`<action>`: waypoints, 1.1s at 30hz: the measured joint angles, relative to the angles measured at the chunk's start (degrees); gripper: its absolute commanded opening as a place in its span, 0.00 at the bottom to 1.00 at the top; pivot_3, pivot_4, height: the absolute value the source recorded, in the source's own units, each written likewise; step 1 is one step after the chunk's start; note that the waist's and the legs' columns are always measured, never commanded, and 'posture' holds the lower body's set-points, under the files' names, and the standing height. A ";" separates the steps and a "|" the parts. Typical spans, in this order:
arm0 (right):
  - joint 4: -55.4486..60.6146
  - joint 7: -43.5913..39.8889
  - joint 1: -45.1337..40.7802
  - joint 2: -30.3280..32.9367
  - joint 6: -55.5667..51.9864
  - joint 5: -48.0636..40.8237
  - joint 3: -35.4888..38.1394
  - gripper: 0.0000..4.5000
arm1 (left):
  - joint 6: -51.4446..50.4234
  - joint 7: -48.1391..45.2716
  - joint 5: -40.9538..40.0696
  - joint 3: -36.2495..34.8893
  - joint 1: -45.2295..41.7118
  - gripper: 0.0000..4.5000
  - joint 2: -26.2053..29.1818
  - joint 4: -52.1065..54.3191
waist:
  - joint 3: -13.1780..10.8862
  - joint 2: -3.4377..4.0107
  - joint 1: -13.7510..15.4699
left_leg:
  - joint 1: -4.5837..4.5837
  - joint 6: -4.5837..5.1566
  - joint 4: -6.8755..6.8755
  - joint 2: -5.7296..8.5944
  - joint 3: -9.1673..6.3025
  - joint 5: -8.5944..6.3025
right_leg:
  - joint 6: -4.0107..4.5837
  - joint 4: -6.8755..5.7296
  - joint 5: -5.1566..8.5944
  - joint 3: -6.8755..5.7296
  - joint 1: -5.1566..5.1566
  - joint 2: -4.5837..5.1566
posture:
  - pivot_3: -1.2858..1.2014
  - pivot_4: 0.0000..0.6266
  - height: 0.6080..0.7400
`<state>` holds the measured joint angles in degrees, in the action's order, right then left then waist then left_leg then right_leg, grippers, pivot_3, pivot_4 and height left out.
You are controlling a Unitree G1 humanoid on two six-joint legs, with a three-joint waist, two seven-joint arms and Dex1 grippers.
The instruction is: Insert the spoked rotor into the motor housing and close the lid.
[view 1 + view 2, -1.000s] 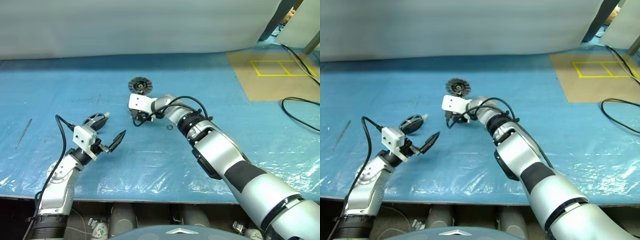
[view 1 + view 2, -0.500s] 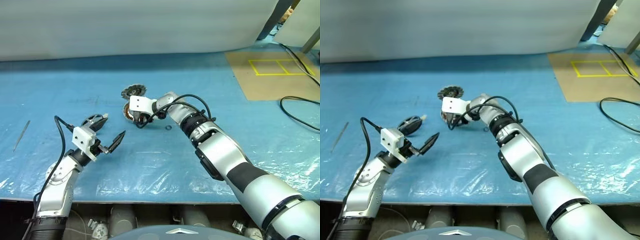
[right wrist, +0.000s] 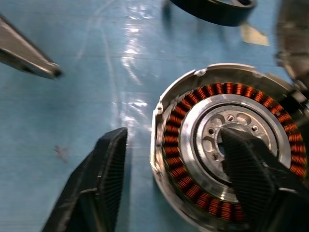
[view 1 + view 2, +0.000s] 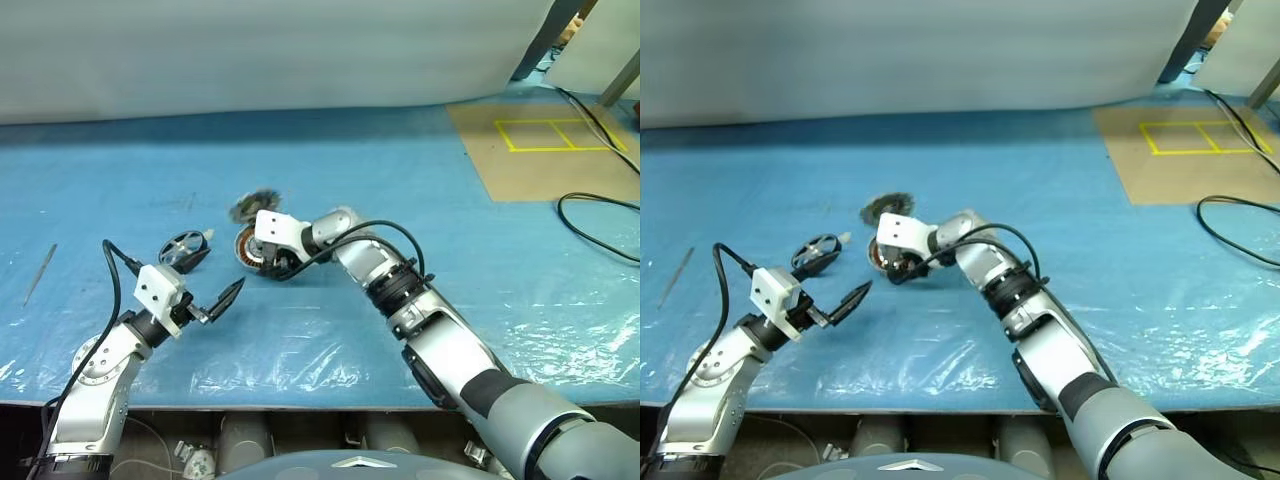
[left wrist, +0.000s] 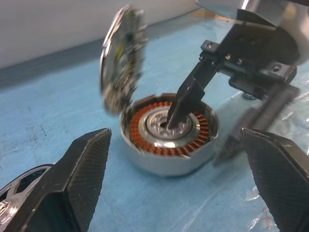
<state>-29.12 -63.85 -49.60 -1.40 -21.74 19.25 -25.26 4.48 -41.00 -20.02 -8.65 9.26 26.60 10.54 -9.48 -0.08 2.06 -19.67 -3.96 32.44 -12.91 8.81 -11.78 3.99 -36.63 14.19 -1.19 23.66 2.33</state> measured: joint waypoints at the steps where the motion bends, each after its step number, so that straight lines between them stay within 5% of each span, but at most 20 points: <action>1: 1.19 -0.12 0.18 0.15 -1.26 -0.23 -0.57 0.96 | 0.00 -0.05 0.00 0.00 0.00 1.00 0.15 0.01 | 0.00 0.00 0.00 | 0.02 0.00 0.00 0.00 0.00 0.00 | 0.00 0.00 0.00 0.00 -0.01 0.00 | 0.52 0.24 1.00; 12: 12.32 -3.66 0.27 6.87 -11.76 -4.95 -2.66 0.99 | 0.02 -1.61 0.01 0.05 -0.56 1.00 0.47 -0.48 | -0.08 -0.03 0.37 | -0.25 -0.21 0.10 0.02 -0.03 0.13 | -0.04 0.05 -0.01 0.00 0.19 0.00 | 0.52 0.24 1.00; 19: 14.92 3.40 -0.72 5.24 -10.97 -13.69 8.30 0.99 | -0.35 -1.99 0.10 0.28 -1.77 1.00 0.47 -0.72 | -0.08 -0.05 0.22 | -0.34 -0.23 0.06 0.02 -0.03 0.13 | -0.11 0.00 -0.06 0.00 0.32 -0.02 | 0.52 0.24 1.00; 33: 16.80 11.39 21.05 15.48 3.44 -23.57 20.04 0.99 | -2.68 1.68 -0.48 1.30 9.50 1.00 -3.57 8.39 | -0.12 -0.17 0.10 | -0.34 -0.20 0.01 0.06 -0.05 0.12 | -0.06 0.10 -0.01 0.09 0.19 -0.09 | 0.52 0.24 1.00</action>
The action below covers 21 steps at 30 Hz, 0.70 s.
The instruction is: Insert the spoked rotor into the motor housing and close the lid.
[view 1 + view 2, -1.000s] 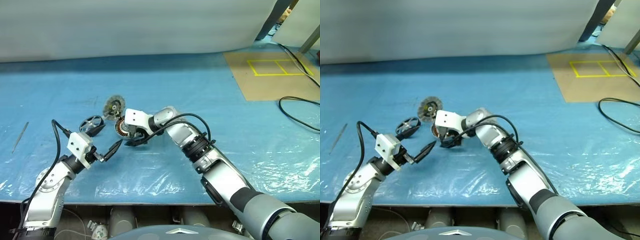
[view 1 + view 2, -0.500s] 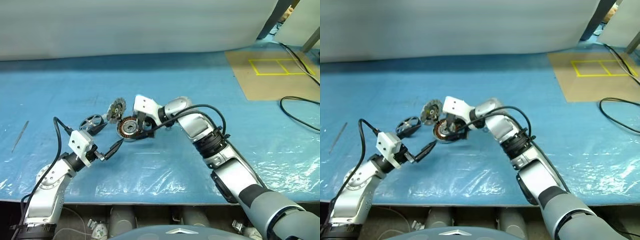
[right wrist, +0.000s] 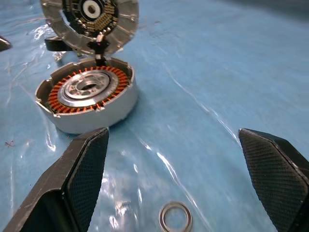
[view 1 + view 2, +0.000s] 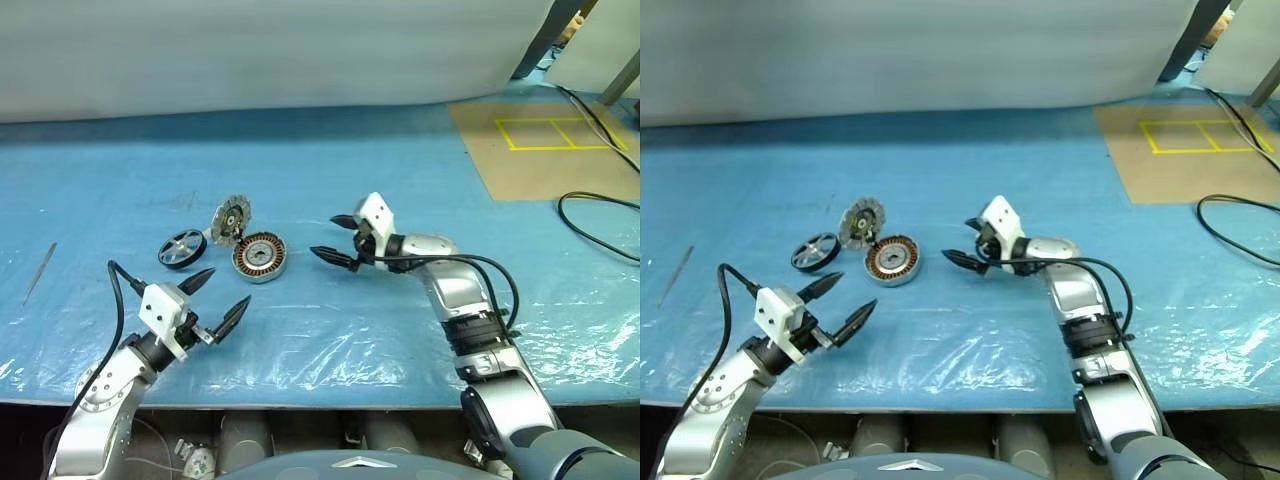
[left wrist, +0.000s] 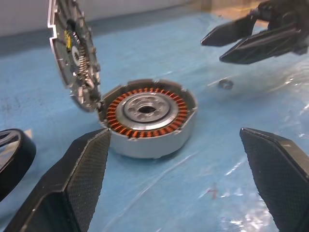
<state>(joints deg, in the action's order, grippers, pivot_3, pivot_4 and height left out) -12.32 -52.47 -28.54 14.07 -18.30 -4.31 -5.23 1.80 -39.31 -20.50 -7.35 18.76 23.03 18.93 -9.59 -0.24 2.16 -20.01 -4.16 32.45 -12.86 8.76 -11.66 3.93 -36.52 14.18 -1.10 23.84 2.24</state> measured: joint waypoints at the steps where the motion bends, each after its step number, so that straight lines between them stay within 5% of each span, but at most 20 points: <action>1: -0.02 0.03 0.28 0.02 0.60 -0.14 -0.09 0.99 | 0.07 0.07 -0.29 -0.04 0.16 1.00 -0.13 0.17 | -0.01 0.01 0.05 | 0.01 0.01 0.00 0.00 0.00 0.00 | 0.00 -0.01 0.00 0.00 0.00 0.00 | 0.52 0.24 1.00; 21: -7.19 0.72 1.72 5.62 7.59 1.98 -4.65 0.99 | -3.04 1.76 -0.99 0.36 1.98 1.00 -0.03 5.46 | 0.00 0.01 0.23 | 0.06 0.09 0.12 0.03 0.00 -0.04 | 0.00 0.09 0.01 -0.01 -0.25 0.06 | 0.52 0.24 1.00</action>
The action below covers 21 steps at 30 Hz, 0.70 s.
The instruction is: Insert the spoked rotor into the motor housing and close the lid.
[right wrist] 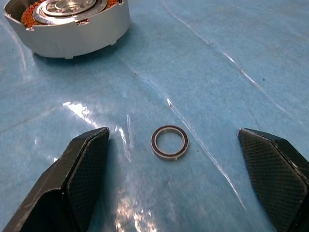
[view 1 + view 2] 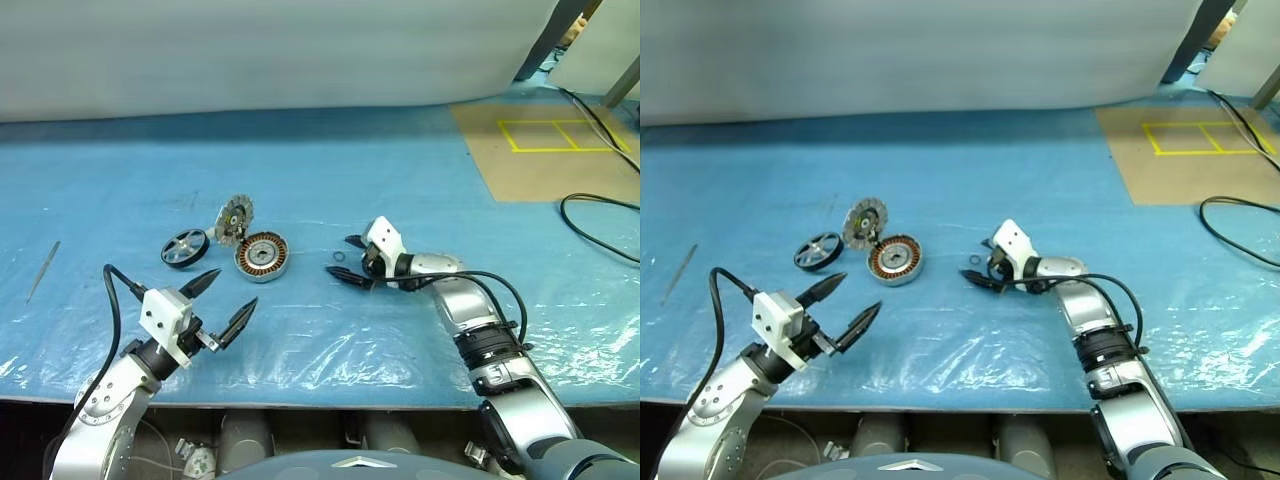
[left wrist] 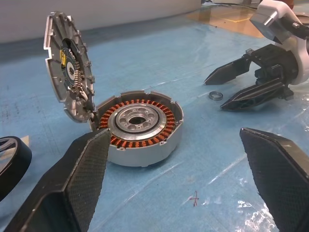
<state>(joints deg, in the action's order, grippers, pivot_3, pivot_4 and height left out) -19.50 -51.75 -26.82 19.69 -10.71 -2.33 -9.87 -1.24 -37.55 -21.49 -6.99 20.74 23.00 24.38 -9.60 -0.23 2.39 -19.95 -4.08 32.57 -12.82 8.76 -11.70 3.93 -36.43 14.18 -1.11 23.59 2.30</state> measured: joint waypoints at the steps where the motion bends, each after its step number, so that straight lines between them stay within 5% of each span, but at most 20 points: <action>1: 0.02 -0.28 0.21 0.28 0.39 -0.01 0.00 0.99 | 0.01 -0.14 -0.01 -0.02 0.01 1.00 0.05 -0.03 | 0.00 0.00 0.01 | 0.01 0.13 0.00 0.00 0.00 -0.08 | 0.00 0.00 0.00 0.00 -0.01 0.00 | 0.52 0.24 1.00; 12: -0.28 0.33 0.72 -1.22 1.97 0.07 -0.66 0.99 | 1.45 -1.21 0.09 -0.01 -0.36 1.00 -0.05 -2.35 | 0.00 -0.01 -0.07 | 0.07 0.14 0.01 -0.01 0.00 -0.08 | 0.00 -0.01 0.00 0.00 -0.05 -0.01 | 0.52 0.24 1.00; 15: -1.75 0.86 0.00 -1.39 3.02 0.59 -1.13 0.87 | 1.99 -1.20 0.13 -0.01 -0.28 1.00 -0.12 -3.19 | 0.01 -0.01 -0.07 | 0.10 0.14 0.03 -0.01 0.00 -0.08 | 0.00 -0.01 0.00 0.00 -0.11 0.00 | 0.52 0.24 1.00; 21: -3.96 0.78 -0.83 -1.28 5.74 1.28 -2.17 0.40 | 2.79 -1.17 0.20 -0.02 -0.18 1.00 -0.23 -3.28 | 0.01 -0.01 -0.05 | 0.24 0.14 0.03 -0.01 -0.01 -0.09 | 0.00 0.00 0.01 0.00 -0.27 0.00 | 0.52 0.24 1.00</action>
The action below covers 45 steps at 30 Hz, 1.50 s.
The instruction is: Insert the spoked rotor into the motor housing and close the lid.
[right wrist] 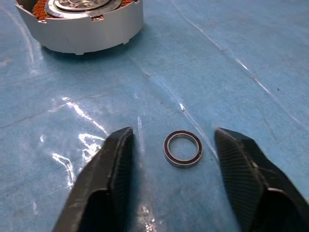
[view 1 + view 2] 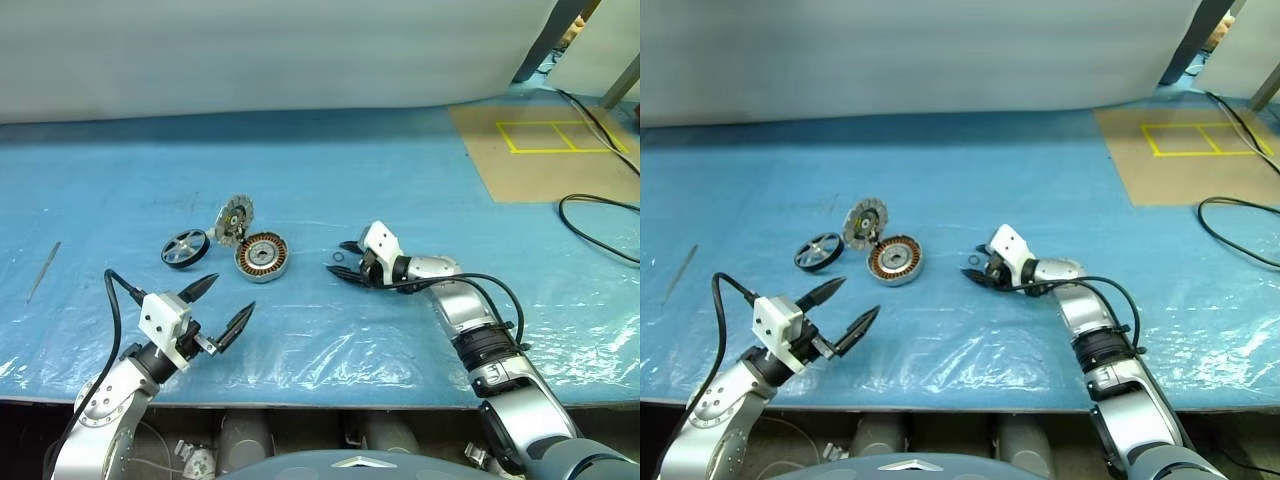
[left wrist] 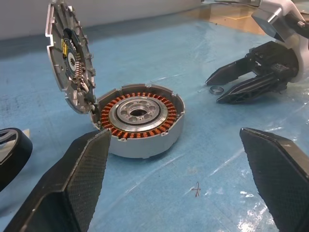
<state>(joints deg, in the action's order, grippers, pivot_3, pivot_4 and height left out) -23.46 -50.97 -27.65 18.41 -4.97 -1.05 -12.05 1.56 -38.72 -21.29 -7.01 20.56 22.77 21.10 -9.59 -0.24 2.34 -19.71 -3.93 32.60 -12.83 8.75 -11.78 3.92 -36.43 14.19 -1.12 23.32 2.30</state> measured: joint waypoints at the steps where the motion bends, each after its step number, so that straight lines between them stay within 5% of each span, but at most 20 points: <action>1: -0.32 0.00 -0.11 0.01 0.27 0.00 -0.01 0.32 | 0.04 0.00 0.00 -0.01 -0.01 1.00 0.00 -0.07 | 0.00 0.00 0.01 | 0.02 0.00 0.00 0.00 0.00 0.00 | 0.00 0.00 0.00 0.00 -0.02 0.01 | 0.52 0.24 1.00; 4: -1.09 0.03 -0.39 0.19 1.08 0.09 -0.04 0.13 | 0.46 0.00 0.02 -0.04 -0.03 1.00 0.02 -0.38 | 0.00 -0.01 0.03 | 0.05 0.00 0.01 0.00 0.00 0.00 | -0.01 0.00 0.00 0.00 -0.05 0.01 | 0.52 0.24 1.00; 12: -0.97 0.97 -2.20 -3.11 -3.58 -2.30 1.20 0.13 | 0.53 0.25 0.08 -0.36 -0.56 1.00 0.19 -0.58 | -0.01 0.02 -0.14 | -0.01 0.00 -0.02 -0.02 0.00 0.00 | 0.00 -0.01 0.00 0.00 0.06 -0.02 | 0.52 0.24 1.00; 20: 5.72 -1.56 -13.66 -9.40 -11.16 -6.84 -0.25 0.13 | 0.60 0.86 0.43 -1.51 -1.59 1.00 0.26 -1.48 | -0.01 0.02 -0.14 | -0.24 -0.01 -0.04 0.00 -0.01 0.01 | 0.00 0.02 -0.01 -0.01 0.44 -0.02 | 0.52 0.24 1.00; 33: -16.88 0.53 -25.15 -17.81 -6.62 1.30 -7.87 0.13 | 2.03 1.76 1.82 -1.54 -0.80 1.00 -0.29 -2.68 | -0.02 0.04 -0.16 | -0.32 -0.22 -0.03 -0.04 -0.01 0.12 | 0.01 -0.05 0.00 -0.05 0.59 0.00 | 0.52 0.24 1.00; 45: -20.59 -2.28 -24.42 -18.45 -3.96 3.33 -8.90 0.13 | 2.29 2.30 2.38 -1.43 0.09 1.00 -0.31 -2.61 | -0.02 0.04 -0.13 | -0.32 -0.20 0.02 -0.05 -0.01 0.11 | 0.02 -0.14 0.00 -0.05 0.61 0.00 | 0.52 0.24 1.00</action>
<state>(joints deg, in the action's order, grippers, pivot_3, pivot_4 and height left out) -44.05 -53.25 -52.07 -0.04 -8.93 2.28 -20.95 3.85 -36.42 -18.91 -8.45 20.64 22.46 18.49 -9.61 -0.21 2.22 -20.03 -4.13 32.62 -12.88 8.74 -11.67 3.95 -36.57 14.19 -1.17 23.94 2.31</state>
